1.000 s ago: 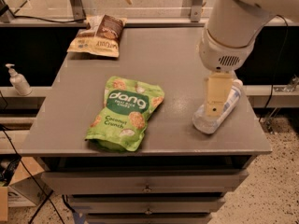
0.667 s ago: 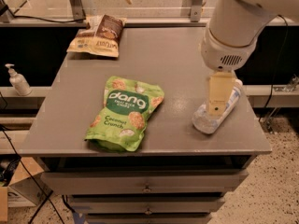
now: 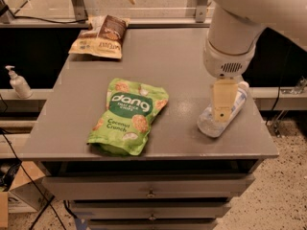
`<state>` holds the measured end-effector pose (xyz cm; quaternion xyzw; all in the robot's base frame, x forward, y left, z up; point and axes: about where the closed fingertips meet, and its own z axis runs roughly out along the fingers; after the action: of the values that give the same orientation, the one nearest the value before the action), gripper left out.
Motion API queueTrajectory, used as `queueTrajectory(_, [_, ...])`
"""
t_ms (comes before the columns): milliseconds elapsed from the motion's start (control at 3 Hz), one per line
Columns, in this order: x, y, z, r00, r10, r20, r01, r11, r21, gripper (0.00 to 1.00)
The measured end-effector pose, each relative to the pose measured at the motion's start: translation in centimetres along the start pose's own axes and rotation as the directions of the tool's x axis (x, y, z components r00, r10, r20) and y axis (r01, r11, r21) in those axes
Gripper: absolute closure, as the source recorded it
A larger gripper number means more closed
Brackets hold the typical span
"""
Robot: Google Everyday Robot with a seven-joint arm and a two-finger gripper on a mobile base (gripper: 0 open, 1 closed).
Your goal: Move blue plastic bottle near brown chip bag
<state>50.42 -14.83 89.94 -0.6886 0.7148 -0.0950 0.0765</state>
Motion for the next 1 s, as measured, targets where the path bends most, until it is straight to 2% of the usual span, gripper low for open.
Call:
queueTrajectory(333, [2.2,0.4,1.5,0.998,0.012,-0.067,-0.014,0.9996,-0.023,0.00])
queueTrajectory(1000, [5.5,1.6,5.5,0.991,0.023,-0.130,-0.035,0.9949,-0.095,0.00])
